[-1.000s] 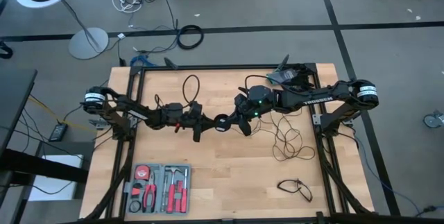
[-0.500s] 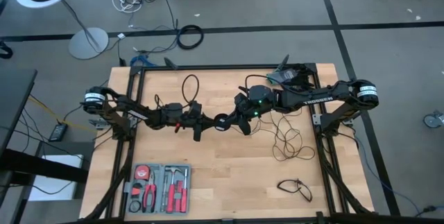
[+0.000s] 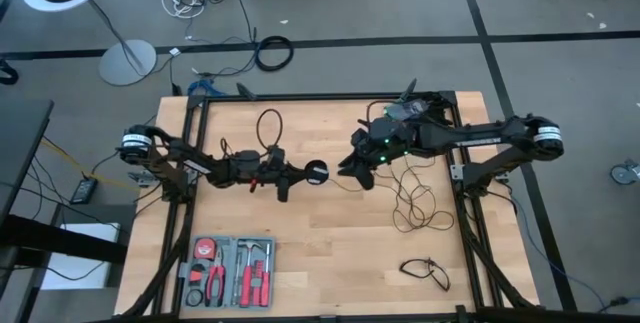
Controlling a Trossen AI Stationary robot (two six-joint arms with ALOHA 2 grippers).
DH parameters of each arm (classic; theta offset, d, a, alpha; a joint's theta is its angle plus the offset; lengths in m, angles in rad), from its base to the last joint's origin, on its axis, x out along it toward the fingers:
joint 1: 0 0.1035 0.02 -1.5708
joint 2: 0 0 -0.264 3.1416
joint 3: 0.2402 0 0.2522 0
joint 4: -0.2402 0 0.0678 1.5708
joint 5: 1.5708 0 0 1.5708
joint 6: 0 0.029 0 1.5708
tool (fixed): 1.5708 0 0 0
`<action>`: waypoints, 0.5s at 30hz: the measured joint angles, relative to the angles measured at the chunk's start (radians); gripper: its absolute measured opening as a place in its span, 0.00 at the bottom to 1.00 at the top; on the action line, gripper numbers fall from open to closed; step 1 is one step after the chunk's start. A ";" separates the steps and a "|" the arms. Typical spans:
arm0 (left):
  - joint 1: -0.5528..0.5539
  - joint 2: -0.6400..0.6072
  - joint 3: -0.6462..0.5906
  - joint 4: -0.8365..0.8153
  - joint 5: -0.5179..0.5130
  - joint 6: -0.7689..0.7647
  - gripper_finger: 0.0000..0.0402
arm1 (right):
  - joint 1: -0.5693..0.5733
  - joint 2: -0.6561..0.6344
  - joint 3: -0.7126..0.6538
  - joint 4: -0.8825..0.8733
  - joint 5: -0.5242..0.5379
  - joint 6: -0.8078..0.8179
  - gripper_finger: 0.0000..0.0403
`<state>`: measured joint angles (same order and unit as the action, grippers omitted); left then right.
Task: Coil cords
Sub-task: Coil the black wire onto the spool
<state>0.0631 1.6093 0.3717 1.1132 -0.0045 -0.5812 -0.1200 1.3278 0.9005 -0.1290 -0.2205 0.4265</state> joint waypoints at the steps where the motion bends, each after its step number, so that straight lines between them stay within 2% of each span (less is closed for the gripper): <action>1: -0.007 0.000 -0.017 0.019 -0.022 -0.001 0.00 | 0.006 -0.020 0.000 -0.045 0.029 0.000 0.37; 5: -0.036 -0.014 -0.102 0.108 -0.134 -0.019 0.00 | 0.073 -0.093 0.000 -0.205 0.160 0.000 0.35; 9: -0.082 -0.031 -0.203 0.212 -0.251 -0.035 0.00 | 0.195 -0.160 0.000 -0.329 0.321 0.047 0.32; 12: -0.128 -0.053 -0.271 0.268 -0.354 -0.052 0.00 | 0.310 -0.183 -0.004 -0.392 0.485 0.096 0.30; 15: -0.178 -0.058 -0.308 0.319 -0.433 -0.052 0.00 | 0.425 -0.178 -0.050 -0.376 0.686 0.154 0.28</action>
<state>-0.1148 1.5517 0.0638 1.4319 -0.4379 -0.6334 0.3046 1.1498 0.8507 -0.5046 0.4653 0.5806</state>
